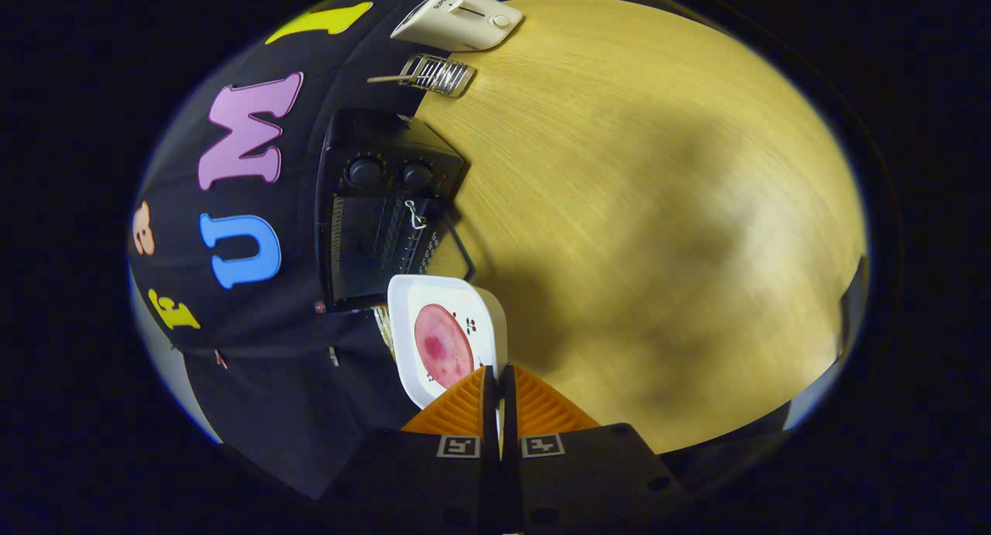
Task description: Open the toaster oven, put the food inside, and close the toaster oven door.
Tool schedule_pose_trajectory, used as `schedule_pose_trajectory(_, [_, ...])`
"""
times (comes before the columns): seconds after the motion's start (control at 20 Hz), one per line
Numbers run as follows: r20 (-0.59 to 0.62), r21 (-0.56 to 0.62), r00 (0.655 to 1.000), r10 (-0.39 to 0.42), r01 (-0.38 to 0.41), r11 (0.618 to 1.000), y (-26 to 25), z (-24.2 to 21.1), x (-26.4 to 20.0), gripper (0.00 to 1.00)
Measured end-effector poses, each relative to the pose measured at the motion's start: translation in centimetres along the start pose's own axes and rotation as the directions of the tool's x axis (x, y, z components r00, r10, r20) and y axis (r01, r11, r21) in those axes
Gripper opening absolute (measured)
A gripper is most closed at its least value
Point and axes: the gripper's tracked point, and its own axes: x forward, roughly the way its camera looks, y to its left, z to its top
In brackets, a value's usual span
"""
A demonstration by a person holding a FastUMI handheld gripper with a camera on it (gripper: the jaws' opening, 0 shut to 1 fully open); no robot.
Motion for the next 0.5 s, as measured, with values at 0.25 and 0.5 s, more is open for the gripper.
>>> schedule_pose_trajectory(0.25, [0.158,0.107,0.987,0.009,-0.026,0.994,5.2,-0.6,6.6,0.05])
schedule_pose_trajectory(0.5, [0.3,0.233,0.954,0.003,-0.077,0.969,10.2,2.3,12.3,0.05])
